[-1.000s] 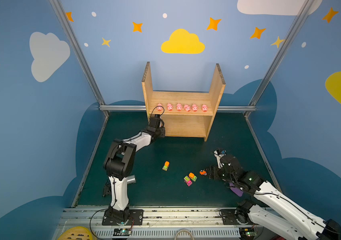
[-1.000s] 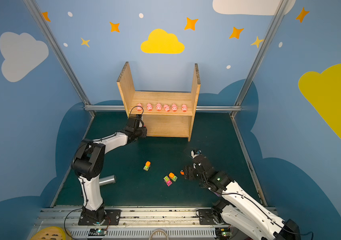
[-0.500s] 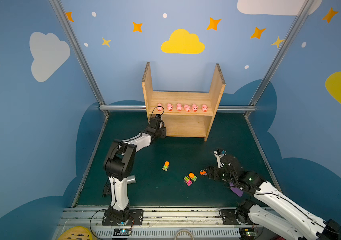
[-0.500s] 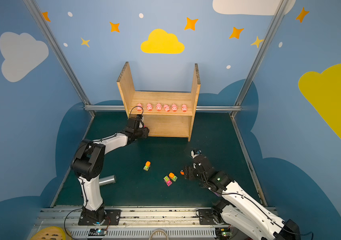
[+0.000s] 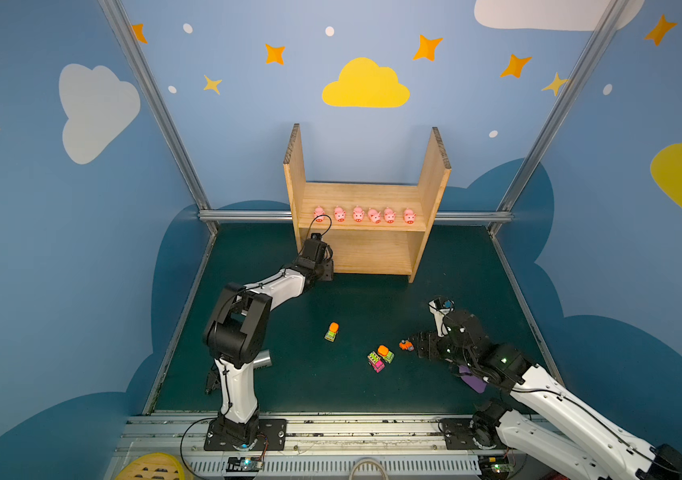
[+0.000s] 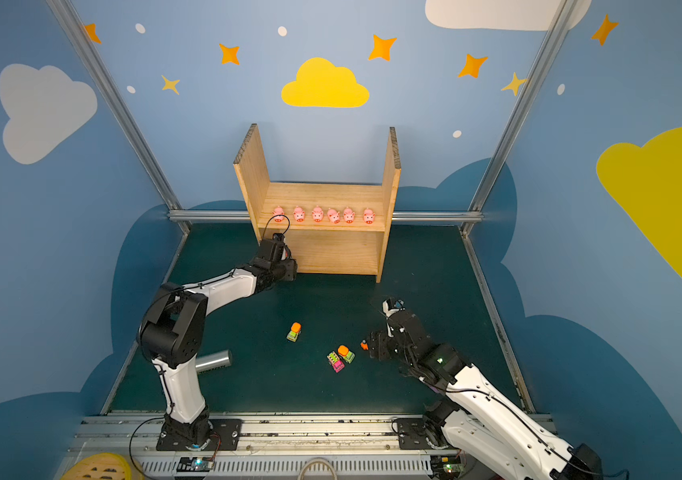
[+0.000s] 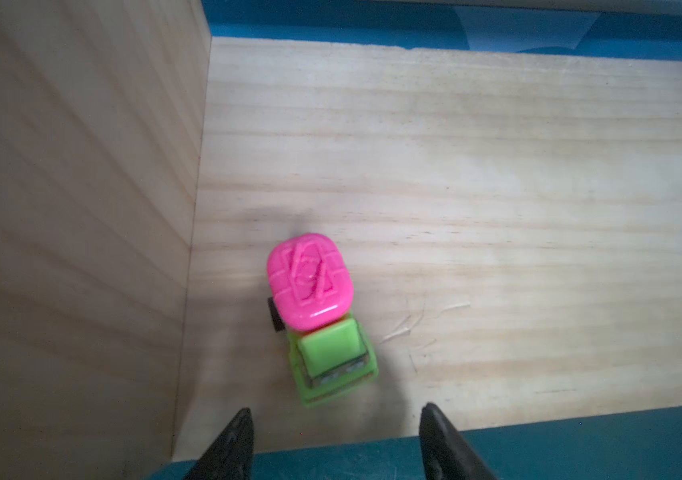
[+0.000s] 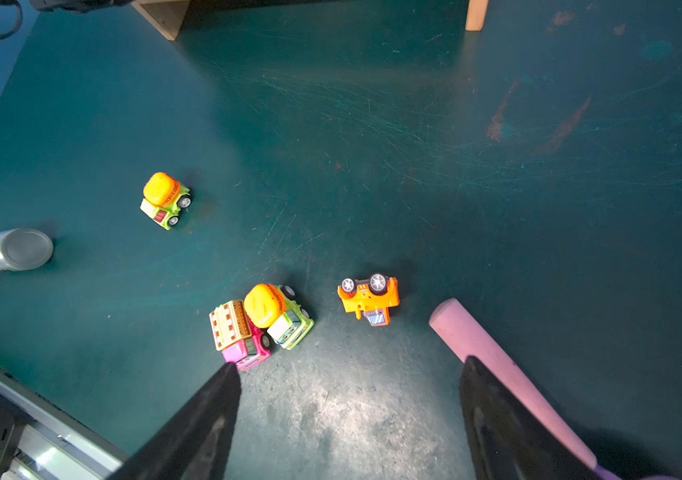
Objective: Place and organize the plastic toys onto the shelf
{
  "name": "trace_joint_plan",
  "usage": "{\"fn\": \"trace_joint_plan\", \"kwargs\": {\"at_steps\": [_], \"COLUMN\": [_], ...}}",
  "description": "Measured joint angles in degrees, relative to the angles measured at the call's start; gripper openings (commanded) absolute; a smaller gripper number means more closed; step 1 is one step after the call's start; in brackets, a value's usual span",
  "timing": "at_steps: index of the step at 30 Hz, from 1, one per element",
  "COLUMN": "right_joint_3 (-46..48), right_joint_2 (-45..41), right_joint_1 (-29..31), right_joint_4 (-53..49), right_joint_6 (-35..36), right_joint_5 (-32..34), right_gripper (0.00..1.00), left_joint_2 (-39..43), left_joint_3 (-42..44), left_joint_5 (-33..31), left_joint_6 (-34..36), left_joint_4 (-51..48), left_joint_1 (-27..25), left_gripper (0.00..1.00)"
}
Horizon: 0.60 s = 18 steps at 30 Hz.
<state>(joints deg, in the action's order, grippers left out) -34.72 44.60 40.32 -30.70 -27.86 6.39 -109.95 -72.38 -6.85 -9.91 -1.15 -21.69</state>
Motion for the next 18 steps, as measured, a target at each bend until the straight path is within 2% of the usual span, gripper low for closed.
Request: {"fn": "trace_joint_plan", "kwargs": {"at_steps": [10,13,18], "right_joint_3": [0.0,0.0,0.0], "right_joint_2": [-2.43,-3.19,-4.39], "right_joint_1": [0.0,0.0,0.0], "right_joint_4": [-0.59,-0.96,-1.36], "right_joint_6": [-0.24,-0.26,-0.35], "right_joint_5": [-0.02,0.0,-0.02], "right_gripper": [0.81,0.81,0.81], "left_joint_2": [3.65,5.64,7.37], "left_joint_3": [0.02,0.04,0.42], "left_joint_5": [-2.97,-3.23,-2.78], "left_joint_6": [-1.4,-2.1,-3.45], "left_joint_4": [-4.2,-4.87,-5.35], "left_joint_1": [-1.6,-2.38,-3.82], "left_gripper": [0.62,0.51,0.23]}}
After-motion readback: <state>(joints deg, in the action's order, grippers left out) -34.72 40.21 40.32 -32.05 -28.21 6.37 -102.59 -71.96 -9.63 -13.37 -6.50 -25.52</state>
